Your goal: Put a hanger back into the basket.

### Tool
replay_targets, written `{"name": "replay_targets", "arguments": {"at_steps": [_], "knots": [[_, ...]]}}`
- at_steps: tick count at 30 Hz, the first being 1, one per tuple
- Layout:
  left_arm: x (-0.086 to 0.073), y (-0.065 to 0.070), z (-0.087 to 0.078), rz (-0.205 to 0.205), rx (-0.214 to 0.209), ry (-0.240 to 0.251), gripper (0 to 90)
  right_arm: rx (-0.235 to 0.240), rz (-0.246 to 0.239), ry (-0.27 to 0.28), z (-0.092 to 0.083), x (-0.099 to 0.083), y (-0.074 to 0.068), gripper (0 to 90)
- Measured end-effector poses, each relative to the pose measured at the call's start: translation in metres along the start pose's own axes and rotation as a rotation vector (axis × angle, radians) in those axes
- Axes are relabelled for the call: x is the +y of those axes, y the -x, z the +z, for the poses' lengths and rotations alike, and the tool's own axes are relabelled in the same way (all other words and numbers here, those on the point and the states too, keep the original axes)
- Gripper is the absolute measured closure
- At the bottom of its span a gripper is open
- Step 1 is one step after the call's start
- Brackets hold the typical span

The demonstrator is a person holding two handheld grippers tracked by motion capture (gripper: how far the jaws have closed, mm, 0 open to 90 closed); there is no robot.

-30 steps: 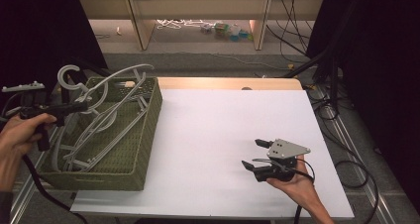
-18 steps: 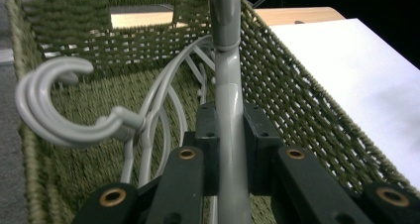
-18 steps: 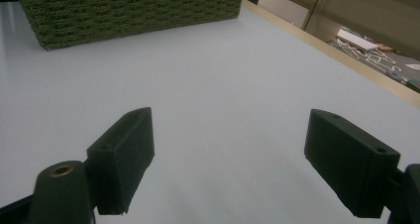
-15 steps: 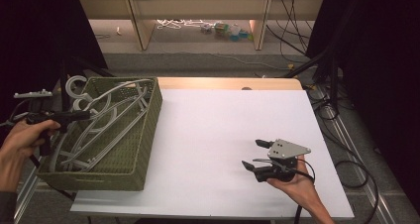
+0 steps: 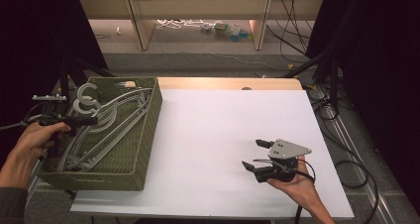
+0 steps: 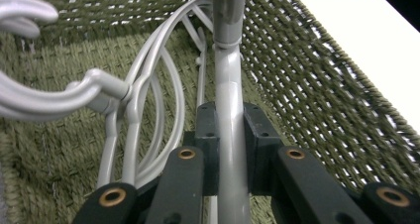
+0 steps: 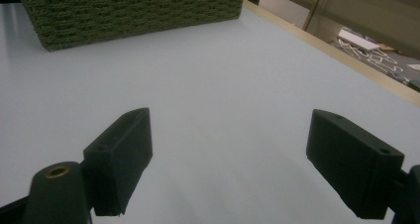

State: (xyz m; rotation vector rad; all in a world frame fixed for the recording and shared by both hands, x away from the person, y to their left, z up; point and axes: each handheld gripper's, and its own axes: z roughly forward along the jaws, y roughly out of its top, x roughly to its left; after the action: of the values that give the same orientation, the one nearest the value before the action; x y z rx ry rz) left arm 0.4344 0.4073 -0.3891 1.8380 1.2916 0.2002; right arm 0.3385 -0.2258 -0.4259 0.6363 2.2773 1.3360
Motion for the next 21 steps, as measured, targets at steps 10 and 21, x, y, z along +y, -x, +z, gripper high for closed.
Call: {"name": "replay_targets", "arguments": {"at_steps": [10, 21], "knots": [[-0.012, -0.011, 0.01, -0.051, 0.042, -0.023, 78.2, 0.0, 0.001, 0.007, 0.002, 0.0, -0.001, 18.9], [-0.015, -0.013, 0.016, -0.042, 0.149, -0.076, 66.4, 0.006, -0.002, 0.003, 0.0, 0.0, -0.001, 19.0]]}}
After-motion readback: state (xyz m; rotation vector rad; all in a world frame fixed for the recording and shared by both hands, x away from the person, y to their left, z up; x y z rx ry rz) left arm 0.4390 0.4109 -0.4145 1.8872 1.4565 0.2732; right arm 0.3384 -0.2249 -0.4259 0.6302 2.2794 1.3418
